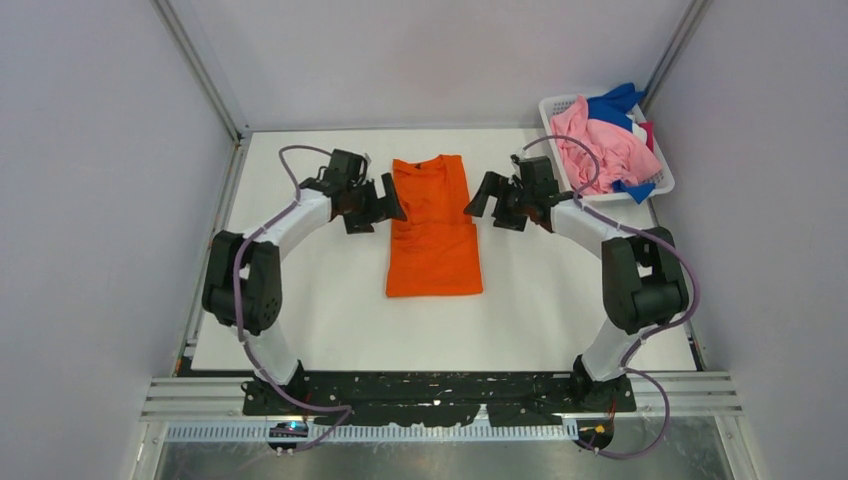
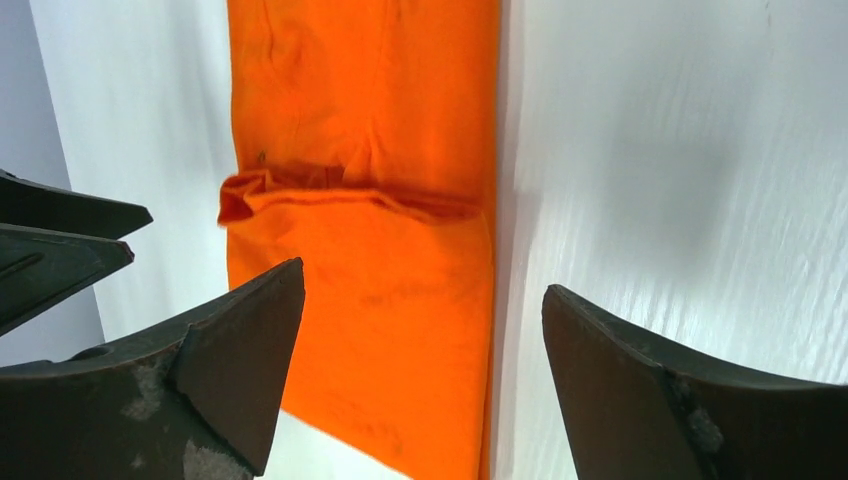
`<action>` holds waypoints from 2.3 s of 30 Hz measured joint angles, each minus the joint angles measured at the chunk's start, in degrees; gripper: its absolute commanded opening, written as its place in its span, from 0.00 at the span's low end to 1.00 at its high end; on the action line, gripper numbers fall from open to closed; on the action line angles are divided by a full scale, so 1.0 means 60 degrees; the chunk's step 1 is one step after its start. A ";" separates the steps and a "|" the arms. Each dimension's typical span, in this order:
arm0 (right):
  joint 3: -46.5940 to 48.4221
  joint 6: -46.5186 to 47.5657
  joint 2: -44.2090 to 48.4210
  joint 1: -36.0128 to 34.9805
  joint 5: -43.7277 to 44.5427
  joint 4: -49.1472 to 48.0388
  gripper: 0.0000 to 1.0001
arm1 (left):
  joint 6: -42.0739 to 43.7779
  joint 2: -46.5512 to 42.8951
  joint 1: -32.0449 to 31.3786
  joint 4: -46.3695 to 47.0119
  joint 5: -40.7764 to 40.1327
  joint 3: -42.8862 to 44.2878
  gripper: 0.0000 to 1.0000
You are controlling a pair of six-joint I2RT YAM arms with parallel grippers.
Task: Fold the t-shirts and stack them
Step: Fold the folded rectangular tshirt in 1/3 of the way, then grab one side of the 2/3 rectangular tshirt with both arms, then fold the long partially folded tshirt into a neat square
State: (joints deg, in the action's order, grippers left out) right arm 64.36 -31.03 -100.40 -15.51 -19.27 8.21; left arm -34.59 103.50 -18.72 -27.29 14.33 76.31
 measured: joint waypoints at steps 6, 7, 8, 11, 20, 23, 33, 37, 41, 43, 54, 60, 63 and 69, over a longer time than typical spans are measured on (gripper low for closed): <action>-0.1883 0.0157 0.2153 -0.0033 -0.0237 -0.0011 0.95 | -0.0266 -0.2361 -0.0117 0.0350 0.0335 -0.2645 1.00; -0.2138 0.0164 0.2422 -0.0047 -0.0270 -0.0004 0.95 | -0.0317 -0.2605 -0.0153 0.0353 0.0364 -0.2980 1.00; -0.2535 0.0178 0.2809 -0.0091 -0.0321 -0.0004 0.96 | -0.0390 -0.2889 -0.0219 0.0364 0.0364 -0.3391 1.00; -0.3362 0.0197 0.3552 -0.0186 -0.0444 0.0087 0.95 | -0.0514 -0.3497 -0.0455 0.0346 0.0342 -0.4317 1.00; -0.5089 -0.0051 0.4408 -0.0721 -0.0554 0.0182 0.95 | -0.1027 -0.3803 -0.0911 0.0736 0.0215 -0.5614 0.82; -0.5191 -0.0248 0.4346 -0.0732 -0.0525 0.0211 0.95 | -0.1177 -0.3563 -0.0936 0.1027 0.0211 -0.5643 0.69; -0.5195 -0.0769 0.3785 -0.0903 -0.0488 -0.0018 0.98 | -0.1596 -0.2732 -0.1384 0.1698 0.0361 -0.5727 0.28; -0.5191 -0.0918 0.3668 -0.0940 -0.0565 -0.0255 0.93 | -0.1767 -0.2524 -0.1494 0.1887 0.0404 -0.5756 0.00; -0.5184 -0.1009 0.3483 -0.1045 -0.0630 -0.0477 0.81 | -0.1781 -0.2397 -0.1504 0.2018 0.0506 -0.5756 0.00; -0.5173 -0.1096 0.3351 -0.1133 -0.0656 -0.0583 0.73 | -0.1810 -0.2393 -0.1512 0.2025 0.0525 -0.5756 0.00; -0.5100 -0.1399 0.2510 -0.1508 -0.0437 -0.0991 0.08 | -0.1923 -0.2397 -0.1512 0.2204 0.0576 -0.5847 0.00; -0.5115 -0.1413 0.2495 -0.1665 -0.0248 -0.0863 0.05 | -0.1974 -0.2652 -0.1552 0.2568 0.0645 -0.6229 0.00; -0.5300 -0.1344 0.2809 -0.1858 -0.0233 -0.0576 0.05 | -0.1989 -0.3206 -0.1727 0.2594 0.0634 -0.6739 0.00; -0.6229 -0.1020 0.4892 -0.2295 -0.0565 0.1078 0.05 | -0.2153 -0.5632 -0.2710 0.1668 0.0342 -0.8229 0.00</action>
State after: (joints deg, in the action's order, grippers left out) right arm 26.98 -37.15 -71.05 -29.28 -22.65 14.68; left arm -47.51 69.71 -34.98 -17.28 16.38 26.94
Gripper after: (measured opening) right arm 0.080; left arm 0.027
